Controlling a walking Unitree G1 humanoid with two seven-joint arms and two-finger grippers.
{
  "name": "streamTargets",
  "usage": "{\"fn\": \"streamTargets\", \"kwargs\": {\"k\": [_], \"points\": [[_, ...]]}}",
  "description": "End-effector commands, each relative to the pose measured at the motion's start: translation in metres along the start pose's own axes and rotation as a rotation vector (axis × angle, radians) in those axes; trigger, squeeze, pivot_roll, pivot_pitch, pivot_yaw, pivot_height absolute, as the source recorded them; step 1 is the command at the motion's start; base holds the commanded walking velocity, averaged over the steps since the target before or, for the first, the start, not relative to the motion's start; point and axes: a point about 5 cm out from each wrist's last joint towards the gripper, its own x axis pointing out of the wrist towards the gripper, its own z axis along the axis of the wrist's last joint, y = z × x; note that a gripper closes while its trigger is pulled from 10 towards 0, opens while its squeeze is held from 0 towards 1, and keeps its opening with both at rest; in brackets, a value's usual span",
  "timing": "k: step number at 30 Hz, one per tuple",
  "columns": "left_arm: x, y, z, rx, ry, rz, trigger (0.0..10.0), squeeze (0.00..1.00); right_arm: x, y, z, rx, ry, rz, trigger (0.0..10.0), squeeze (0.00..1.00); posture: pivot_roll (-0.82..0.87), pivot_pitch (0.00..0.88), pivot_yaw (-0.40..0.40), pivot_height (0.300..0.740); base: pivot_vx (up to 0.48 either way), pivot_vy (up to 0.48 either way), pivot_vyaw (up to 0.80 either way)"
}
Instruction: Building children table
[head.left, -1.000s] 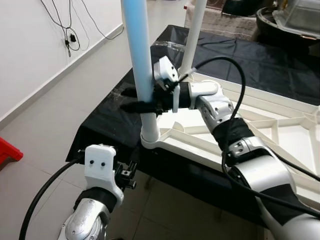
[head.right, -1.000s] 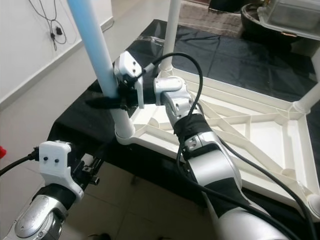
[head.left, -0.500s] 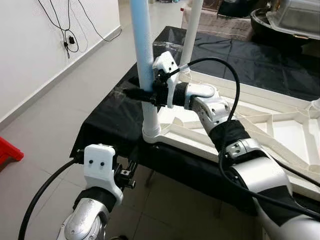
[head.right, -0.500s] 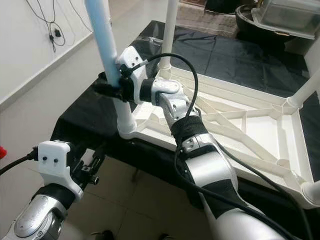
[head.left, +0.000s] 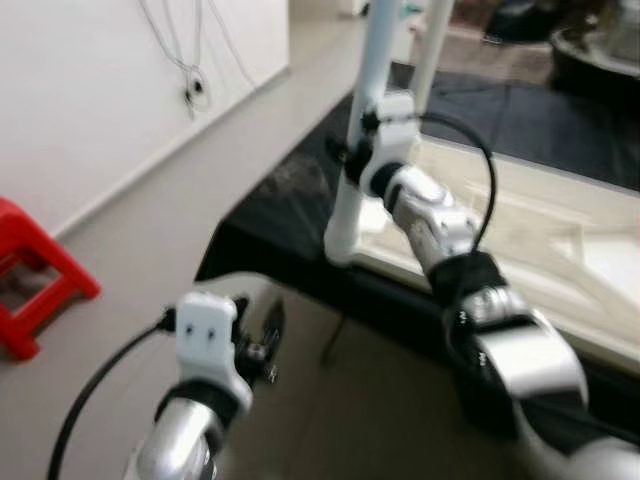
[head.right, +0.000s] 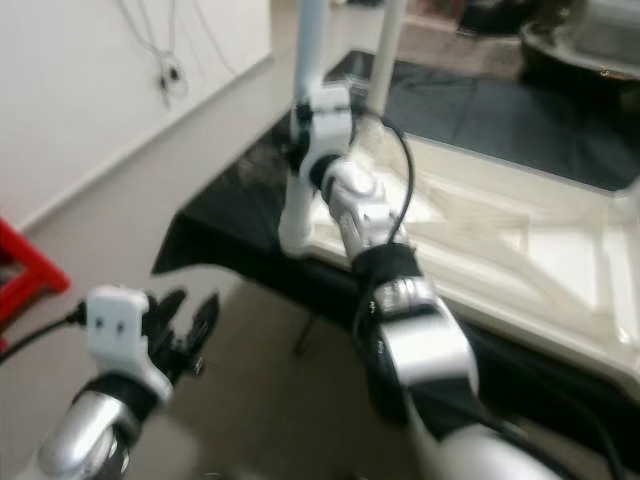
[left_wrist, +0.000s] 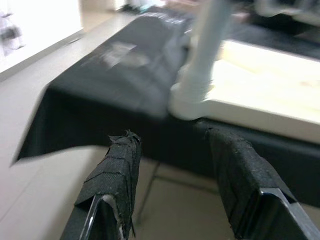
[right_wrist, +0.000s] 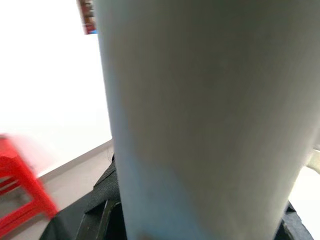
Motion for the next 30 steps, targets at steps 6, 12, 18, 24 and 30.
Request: {"fn": "streamTargets", "kwargs": {"k": [6,12,18,24,30], "points": [[0.000,0.001,-0.001,0.009,0.009,0.002,10.0,0.00,-0.021,-0.008,-0.068,0.043,0.191,-0.256,10.0,0.00,0.12,0.240,-0.058,0.740,0.000,0.000,0.00],[0.001,0.002,-0.001,0.017,0.007,-0.002,10.0,0.00,-0.017,0.003,-0.060,0.015,0.152,-0.397,10.0,0.00,0.13,0.238,-0.055,0.740,0.000,0.000,0.00],[0.001,0.002,-0.001,0.025,0.006,-0.005,10.0,0.00,-0.015,0.014,-0.045,-0.007,0.043,-0.522,10.0,0.00,0.13,0.240,-0.057,0.740,0.000,0.000,0.00],[0.004,0.003,-0.003,0.020,0.008,-0.003,10.0,0.00,-0.014,0.018,-0.004,0.051,-0.176,-0.502,10.0,0.00,0.13,0.223,-0.054,0.740,0.000,0.000,0.00],[0.011,0.004,-0.006,-0.005,0.015,-0.009,10.0,0.00,-0.020,0.033,0.051,0.103,-0.402,-0.253,10.0,0.00,0.12,0.183,-0.047,0.740,0.000,0.000,0.00]]}}
